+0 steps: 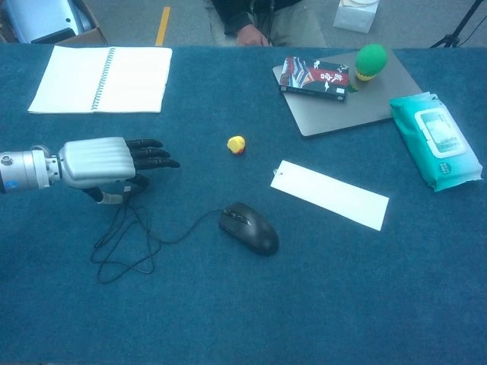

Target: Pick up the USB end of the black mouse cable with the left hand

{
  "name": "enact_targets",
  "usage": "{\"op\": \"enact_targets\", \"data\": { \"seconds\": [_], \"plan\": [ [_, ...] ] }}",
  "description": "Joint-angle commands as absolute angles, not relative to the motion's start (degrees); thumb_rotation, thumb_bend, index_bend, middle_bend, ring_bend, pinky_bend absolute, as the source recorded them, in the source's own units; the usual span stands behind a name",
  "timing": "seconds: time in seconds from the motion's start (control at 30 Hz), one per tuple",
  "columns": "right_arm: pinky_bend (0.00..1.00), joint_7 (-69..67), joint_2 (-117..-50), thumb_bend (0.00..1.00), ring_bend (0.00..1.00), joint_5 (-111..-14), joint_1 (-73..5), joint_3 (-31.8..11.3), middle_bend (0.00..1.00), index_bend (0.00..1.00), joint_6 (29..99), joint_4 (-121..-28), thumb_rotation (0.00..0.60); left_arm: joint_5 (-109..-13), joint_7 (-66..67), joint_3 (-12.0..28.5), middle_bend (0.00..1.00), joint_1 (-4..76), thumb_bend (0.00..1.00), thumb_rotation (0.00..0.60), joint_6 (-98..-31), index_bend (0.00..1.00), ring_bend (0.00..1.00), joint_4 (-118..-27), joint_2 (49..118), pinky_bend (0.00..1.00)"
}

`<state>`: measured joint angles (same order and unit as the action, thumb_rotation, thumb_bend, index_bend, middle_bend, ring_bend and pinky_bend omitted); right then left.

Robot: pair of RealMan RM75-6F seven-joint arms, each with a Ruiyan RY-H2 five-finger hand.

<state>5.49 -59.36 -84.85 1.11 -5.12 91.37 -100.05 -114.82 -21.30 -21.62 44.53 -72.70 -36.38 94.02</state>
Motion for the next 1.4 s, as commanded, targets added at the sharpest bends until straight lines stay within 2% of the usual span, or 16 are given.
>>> {"op": "enact_targets", "data": {
  "seconds": [0.03,0.3,0.5,1.0,1.4],
  "plan": [
    [0.34,5.3,-59.3,0.37,0.23,-84.9,1.1,-5.1,0.36,0.40,91.4,-99.9,0.600,-114.7,-21.0,-21.6,0.00,44.5,0.27,0.600,-72.7,0.56,0.00,-36.8,93.9,0.00],
    [0.34,4.6,-59.4,0.37,0.23,-84.9,1.2,-5.2,0.36,0.40,91.5,-99.4,0.600,-114.4,-19.9,-21.3,0.00,44.8,0.27,0.600,-72.7,0.57,0.00,-38.9,92.4,0.00],
    [0.34,3.7,-59.8,0.37,0.23,-85.0,0.9,-5.3,0.36,0.40,91.2,-98.7,0.600,-113.3,-18.7,-20.1,0.00,45.2,0.27,0.600,-74.2,0.57,0.00,-43.9,88.6,0.00],
    [0.34,0.6,-60.4,0.37,0.23,-85.8,0.4,-5.4,0.36,0.40,90.8,-96.5,0.600,-106.8,-17.3,-14.1,0.00,44.1,0.27,0.600,-76.9,0.59,0.00,-64.2,77.0,0.00],
    [0.34,-2.0,-61.0,0.37,0.23,-86.1,-0.2,-5.3,0.36,0.40,89.9,-94.5,0.600,-104.3,-16.9,-10.8,0.01,43.2,0.27,0.600,-77.2,0.59,0.00,-80.8,69.0,0.00]
  ]
}}
